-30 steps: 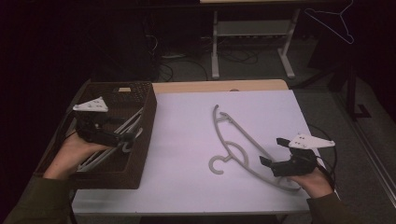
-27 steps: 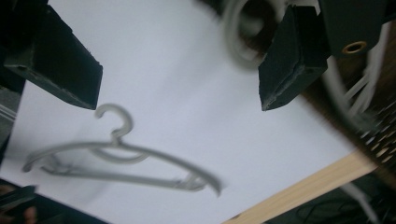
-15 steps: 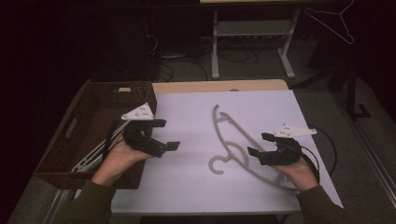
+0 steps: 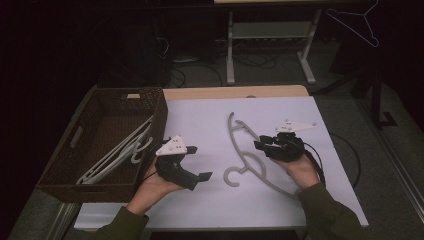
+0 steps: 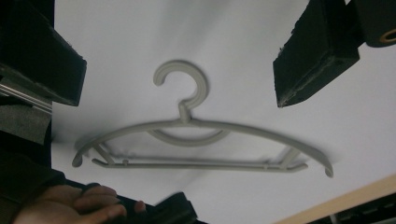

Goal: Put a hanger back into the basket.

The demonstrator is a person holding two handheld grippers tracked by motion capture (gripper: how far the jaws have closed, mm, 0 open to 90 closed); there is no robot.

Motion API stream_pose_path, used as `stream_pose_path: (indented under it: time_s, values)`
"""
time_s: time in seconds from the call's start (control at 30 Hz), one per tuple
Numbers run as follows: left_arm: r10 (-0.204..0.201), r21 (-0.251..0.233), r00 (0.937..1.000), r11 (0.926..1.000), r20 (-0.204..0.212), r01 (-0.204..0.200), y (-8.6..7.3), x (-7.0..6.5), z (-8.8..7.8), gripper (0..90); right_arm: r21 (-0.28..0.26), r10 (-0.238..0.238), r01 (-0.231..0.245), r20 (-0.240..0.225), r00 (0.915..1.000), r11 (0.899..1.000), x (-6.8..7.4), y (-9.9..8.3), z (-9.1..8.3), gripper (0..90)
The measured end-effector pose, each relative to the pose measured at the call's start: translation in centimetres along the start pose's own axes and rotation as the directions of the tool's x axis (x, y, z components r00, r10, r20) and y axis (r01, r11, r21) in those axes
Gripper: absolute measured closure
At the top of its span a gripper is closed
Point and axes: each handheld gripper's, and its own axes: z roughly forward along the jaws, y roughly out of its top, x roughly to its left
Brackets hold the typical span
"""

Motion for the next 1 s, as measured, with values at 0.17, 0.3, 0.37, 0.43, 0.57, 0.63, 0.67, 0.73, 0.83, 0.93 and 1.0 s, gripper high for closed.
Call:
stream_pose_path:
  time_s: [0.17,0.3,0.37,0.43,0.57,0.63,0.67,0.73,0.83,0.93,1.0]
  values:
    - [-0.021,-0.001,0.9998,0.9998,-0.002,0.021,-1.5,0.2,0.1,2.2,0.020,0.002,-0.003,0.011,0.9999,1.000,-0.1,0.8,2.5,89.3]
    - [-0.027,0.002,0.9996,0.9996,-0.005,0.027,-2.4,0.4,0.1,2.2,0.055,0.012,-0.014,0.037,0.9992,0.998,-0.3,1.2,4.9,89.6]
    - [-0.024,0.006,0.9997,0.9997,-0.011,0.024,-2.5,0.4,0.0,2.2,0.067,0.006,-0.010,0.054,0.9985,0.998,-0.5,1.4,6.3,89.6]
    - [-0.027,0.002,0.9996,0.9996,-0.009,0.027,-2.6,0.5,0.1,2.2,0.079,0.018,-0.023,0.066,0.9977,0.997,-0.8,1.5,7.7,89.6]
    - [-0.028,0.013,0.9995,0.9995,-0.014,0.028,-2.8,0.8,0.0,2.2,0.127,0.027,-0.040,0.100,0.9946,0.991,-1.2,1.5,10.6,89.6]
    - [-0.028,0.018,0.9995,0.9994,-0.013,0.029,-2.8,0.9,0.1,2.2,0.148,0.017,-0.033,0.108,0.9940,0.988,-1.5,1.6,11.9,89.6]
    - [-0.025,0.020,0.9996,0.9995,-0.014,0.026,-2.9,0.9,0.1,2.2,0.160,0.017,-0.035,0.113,0.9935,0.986,-1.5,1.6,12.4,89.5]
    - [-0.021,0.020,0.9997,0.9996,-0.014,0.021,-2.9,0.9,0.0,2.2,0.177,0.019,-0.041,0.124,0.9921,0.983,-1.6,1.7,13.2,89.6]
    - [-0.025,0.024,0.9996,0.9994,-0.016,0.025,-2.9,0.9,0.0,2.2,0.192,0.019,-0.043,0.128,0.9916,0.981,-1.6,1.5,13.9,89.5]
    - [-0.023,0.029,0.9996,0.9993,-0.019,0.023,-2.9,1.0,0.0,2.2,0.215,0.010,-0.038,0.132,0.9912,0.976,-1.7,1.3,14.3,89.6]
    - [-0.023,0.030,0.9995,0.9993,-0.022,0.023,-2.9,1.0,-0.1,2.2,0.215,0.025,-0.051,0.124,0.9919,0.975,-1.8,1.1,14.3,89.6]
